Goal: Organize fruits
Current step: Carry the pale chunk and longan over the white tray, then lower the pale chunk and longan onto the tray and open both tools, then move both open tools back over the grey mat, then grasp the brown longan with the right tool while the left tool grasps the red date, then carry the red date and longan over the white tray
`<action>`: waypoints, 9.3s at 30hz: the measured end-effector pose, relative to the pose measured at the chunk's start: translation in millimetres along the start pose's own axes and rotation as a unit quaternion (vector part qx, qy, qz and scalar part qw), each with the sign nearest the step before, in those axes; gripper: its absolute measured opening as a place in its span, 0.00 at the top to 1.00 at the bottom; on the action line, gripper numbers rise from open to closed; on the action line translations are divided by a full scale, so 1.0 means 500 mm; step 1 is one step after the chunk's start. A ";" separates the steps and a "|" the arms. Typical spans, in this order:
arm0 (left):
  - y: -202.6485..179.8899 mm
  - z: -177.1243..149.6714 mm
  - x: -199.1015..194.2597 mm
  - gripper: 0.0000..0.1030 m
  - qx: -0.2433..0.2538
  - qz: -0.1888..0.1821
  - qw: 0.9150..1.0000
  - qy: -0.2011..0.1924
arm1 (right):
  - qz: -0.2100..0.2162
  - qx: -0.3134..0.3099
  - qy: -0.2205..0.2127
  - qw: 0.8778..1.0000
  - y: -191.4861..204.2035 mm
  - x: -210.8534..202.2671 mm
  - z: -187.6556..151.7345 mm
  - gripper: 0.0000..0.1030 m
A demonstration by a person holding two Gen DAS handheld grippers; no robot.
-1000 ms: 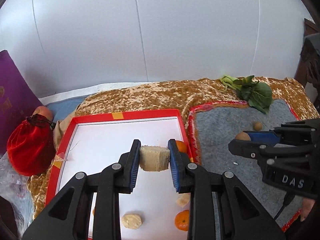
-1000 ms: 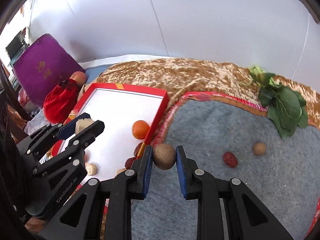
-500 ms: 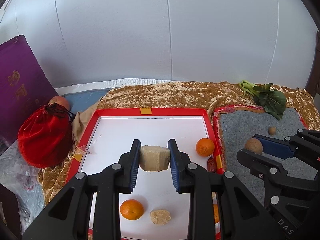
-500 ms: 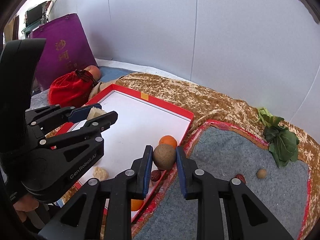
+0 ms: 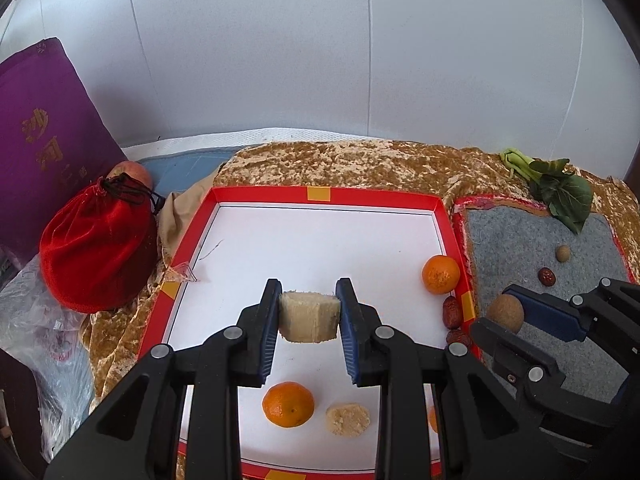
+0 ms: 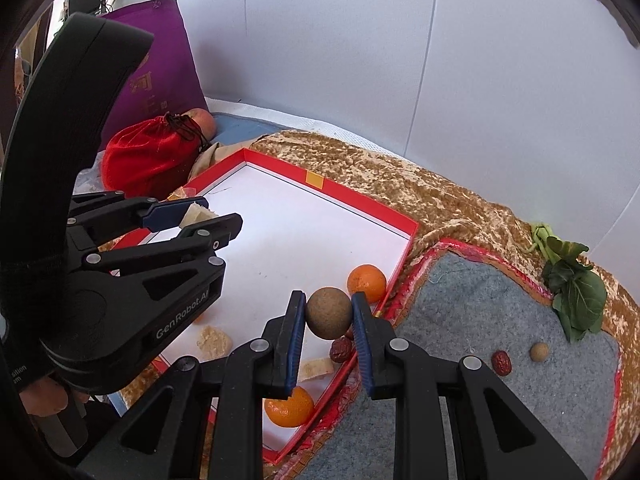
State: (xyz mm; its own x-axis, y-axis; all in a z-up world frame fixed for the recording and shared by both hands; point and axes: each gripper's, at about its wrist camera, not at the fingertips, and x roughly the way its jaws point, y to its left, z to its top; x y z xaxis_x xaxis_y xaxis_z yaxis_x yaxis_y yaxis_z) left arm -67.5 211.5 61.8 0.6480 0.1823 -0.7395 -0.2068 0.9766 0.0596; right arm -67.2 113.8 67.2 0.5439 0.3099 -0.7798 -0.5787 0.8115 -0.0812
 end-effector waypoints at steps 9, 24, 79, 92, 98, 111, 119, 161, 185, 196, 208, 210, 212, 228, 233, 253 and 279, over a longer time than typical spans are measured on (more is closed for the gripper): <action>0.001 -0.001 -0.001 0.75 0.001 0.008 1.000 -0.002 | -0.006 0.004 0.004 1.000 -0.003 0.008 -0.001 0.77; -0.016 -0.013 0.034 0.75 0.019 0.017 0.999 0.034 | -0.019 -0.007 0.040 0.999 0.004 0.048 -0.020 0.77; -0.099 0.015 0.045 0.57 0.030 0.022 0.999 0.032 | -0.038 0.055 0.068 0.995 -0.147 0.025 -0.030 0.63; -0.317 0.010 0.062 0.50 0.142 -0.032 0.989 0.007 | -0.040 0.262 0.095 0.960 -0.491 -0.013 -0.120 0.62; -0.411 0.004 0.069 0.50 0.195 -0.079 0.977 -0.009 | -0.015 0.312 0.127 0.942 -0.546 0.023 -0.151 0.63; -0.410 -0.006 0.085 0.50 0.214 -0.110 0.970 0.017 | -0.007 0.342 0.136 0.930 -0.546 0.107 -0.130 0.66; -0.399 -0.005 0.091 0.50 0.209 -0.114 0.971 0.019 | -0.025 0.344 0.145 0.927 -0.529 0.140 -0.127 0.78; -0.496 -0.005 0.144 0.62 0.177 -0.173 0.968 0.049 | 0.016 0.356 0.196 0.914 -0.586 0.083 -0.197 0.79; -0.359 0.026 0.033 0.85 0.142 -0.169 0.975 -0.015 | 0.049 0.322 0.167 0.931 -0.494 0.053 -0.132 0.78; -0.156 0.025 -0.073 0.85 0.065 -0.066 0.993 -0.079 | 0.104 0.263 0.123 0.951 -0.340 0.041 -0.053 0.78; -0.014 -0.016 -0.123 0.85 0.015 0.022 0.995 -0.098 | 0.140 0.173 0.049 0.974 -0.153 -0.011 0.011 0.78; -0.009 -0.015 -0.127 0.85 0.014 0.029 0.994 -0.103 | 0.130 0.158 0.039 0.978 -0.131 -0.020 0.015 0.78; -0.006 -0.015 -0.132 0.85 0.012 0.028 0.994 -0.107 | 0.114 0.139 0.031 0.983 -0.111 -0.027 0.013 0.78; 0.012 -0.016 -0.122 0.85 0.002 0.045 0.994 -0.104 | 0.042 0.049 0.008 0.998 -0.015 -0.032 -0.002 0.78; 0.024 -0.018 -0.121 0.85 -0.005 0.051 0.993 -0.104 | 0.022 0.030 -0.009 0.999 0.001 -0.043 -0.004 0.78; 0.047 -0.029 -0.075 0.85 -0.030 0.072 0.995 -0.055 | -0.007 -0.003 0.007 1.000 0.041 0.001 -0.025 0.78; 0.050 -0.040 -0.020 0.85 -0.037 0.070 0.997 0.011 | -0.049 -0.016 0.044 0.998 0.040 0.064 -0.044 0.78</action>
State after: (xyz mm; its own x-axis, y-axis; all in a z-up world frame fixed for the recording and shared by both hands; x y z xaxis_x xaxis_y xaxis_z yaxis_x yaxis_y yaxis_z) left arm -93.9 231.8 57.2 0.5931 0.3135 -0.7416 -0.3487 0.9302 0.1144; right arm -74.8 128.9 26.9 0.5446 0.1841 -0.8182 -0.5457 0.8186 -0.1790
